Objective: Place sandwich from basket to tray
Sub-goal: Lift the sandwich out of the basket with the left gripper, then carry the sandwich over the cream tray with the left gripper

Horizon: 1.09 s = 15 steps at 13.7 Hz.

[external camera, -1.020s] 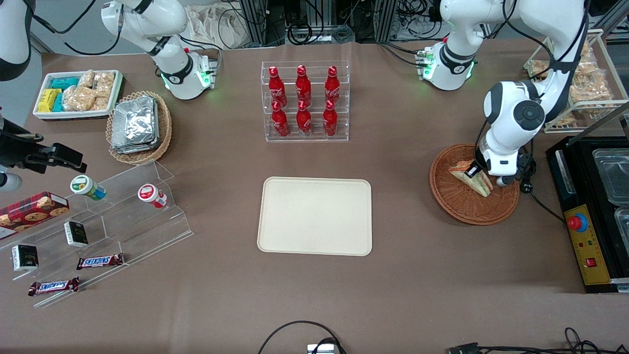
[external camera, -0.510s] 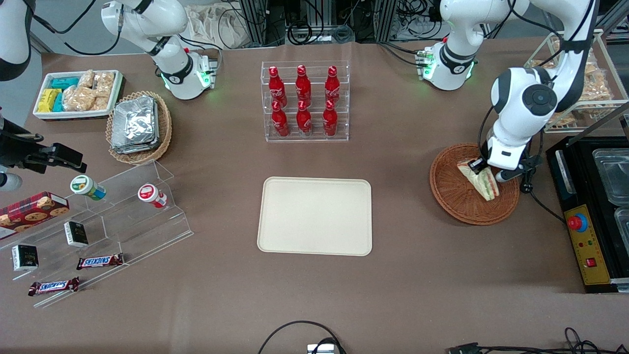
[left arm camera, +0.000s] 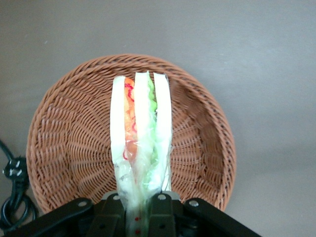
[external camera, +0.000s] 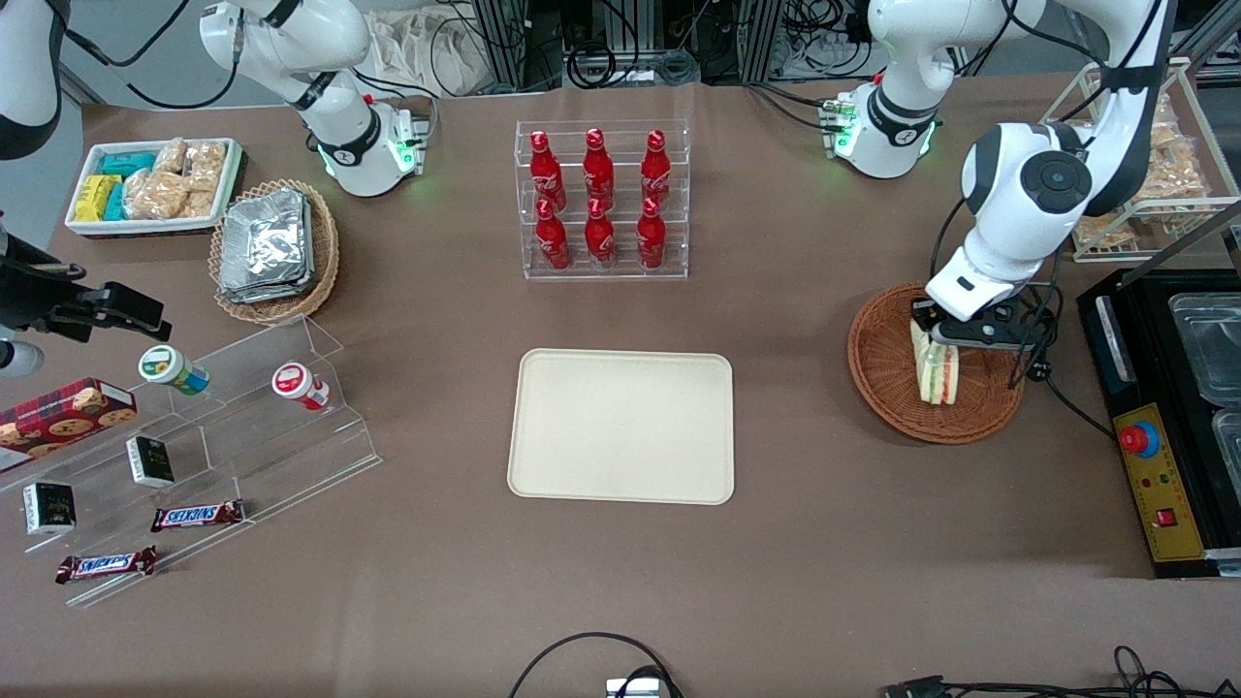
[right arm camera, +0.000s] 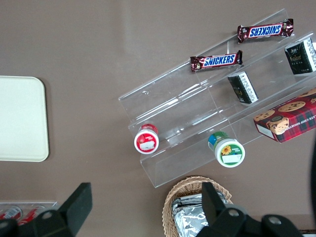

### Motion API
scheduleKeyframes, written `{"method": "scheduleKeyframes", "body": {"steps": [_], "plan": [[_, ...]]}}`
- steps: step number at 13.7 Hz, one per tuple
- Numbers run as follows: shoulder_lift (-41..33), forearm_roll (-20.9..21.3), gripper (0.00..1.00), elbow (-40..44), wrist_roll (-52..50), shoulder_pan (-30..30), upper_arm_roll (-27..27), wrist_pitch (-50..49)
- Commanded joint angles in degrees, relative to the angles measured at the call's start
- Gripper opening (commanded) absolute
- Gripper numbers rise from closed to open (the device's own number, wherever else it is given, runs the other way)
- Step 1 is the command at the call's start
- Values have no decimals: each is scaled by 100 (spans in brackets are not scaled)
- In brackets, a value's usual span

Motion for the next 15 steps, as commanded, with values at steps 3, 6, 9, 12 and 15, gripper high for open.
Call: {"method": "scheduleKeyframes", "body": {"steps": [3, 6, 9, 12, 15], "plan": [[-5, -209, 0, 485, 8, -463, -187, -221], [504, -316, 0, 1151, -368, -946, -187, -466], [1022, -316, 0, 2170, -940, -1324, -187, -1369], [1637, -307, 0, 3041, -1599, -1693, -187, -1698], [2304, -219, 0, 3779, -2250, -2071, -178, -1724]]}}
